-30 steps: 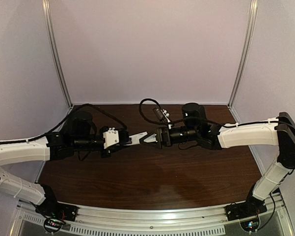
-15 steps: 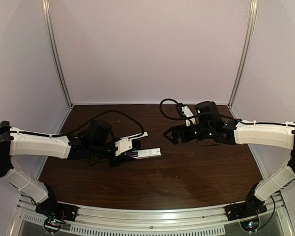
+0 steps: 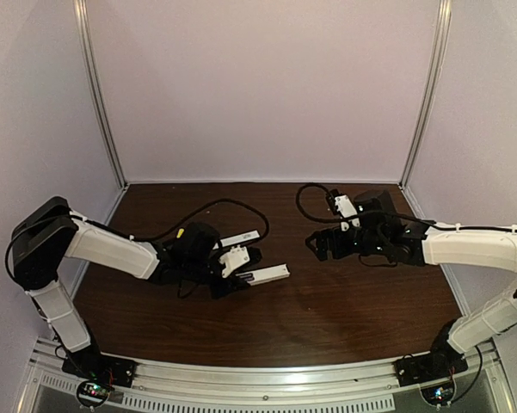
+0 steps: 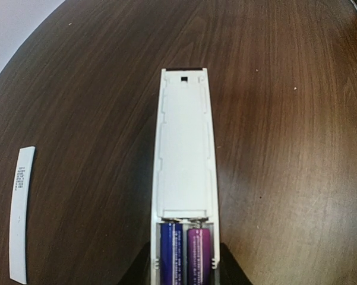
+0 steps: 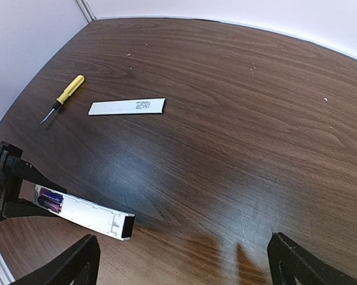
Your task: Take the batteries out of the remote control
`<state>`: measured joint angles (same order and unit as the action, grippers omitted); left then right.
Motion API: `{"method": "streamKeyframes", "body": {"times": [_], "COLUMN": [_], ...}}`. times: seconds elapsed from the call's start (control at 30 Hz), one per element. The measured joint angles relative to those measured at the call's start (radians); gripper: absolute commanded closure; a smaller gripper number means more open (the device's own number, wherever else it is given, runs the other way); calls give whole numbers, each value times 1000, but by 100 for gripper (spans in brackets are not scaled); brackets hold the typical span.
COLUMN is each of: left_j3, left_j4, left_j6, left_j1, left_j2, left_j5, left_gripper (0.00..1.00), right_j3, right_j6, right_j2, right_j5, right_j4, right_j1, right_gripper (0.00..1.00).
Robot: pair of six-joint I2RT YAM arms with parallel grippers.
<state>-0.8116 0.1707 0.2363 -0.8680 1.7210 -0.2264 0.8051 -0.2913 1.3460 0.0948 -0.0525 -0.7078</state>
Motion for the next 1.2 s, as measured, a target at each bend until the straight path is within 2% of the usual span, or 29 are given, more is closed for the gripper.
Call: {"method": "streamKeyframes", "body": {"times": [0.27, 0.43, 0.63, 0.77, 0.8, 1.0, 1.2], "left_j3": [20, 12, 0, -2, -1, 23, 80], "left_j4": [57, 86, 106, 131, 138, 137, 111], "left_j6": [46, 86, 95, 90, 85, 67, 39], "left_j1": [-4, -2, -2, -2, -2, -2, -2], "left_j2": [54, 121, 139, 139, 138, 104, -23], "left_j5": [-43, -60, -57, -8, 3, 60, 124], "left_gripper": [100, 86, 50, 6, 3, 2, 3], "right_j3": [-4, -3, 4, 6, 6, 15, 36], "right_j6": [-3, -3, -2, -3, -3, -1, 8], "right_j2": [40, 50, 50, 50, 50, 50, 50], "right_j5": [18, 35, 40, 40, 40, 40, 35], "right_j4": [27, 26, 22, 19, 19, 12, -1], "right_j1": [2, 2, 2, 2, 2, 5, 9], "right_gripper": [0, 0, 0, 0, 0, 0, 0]}}
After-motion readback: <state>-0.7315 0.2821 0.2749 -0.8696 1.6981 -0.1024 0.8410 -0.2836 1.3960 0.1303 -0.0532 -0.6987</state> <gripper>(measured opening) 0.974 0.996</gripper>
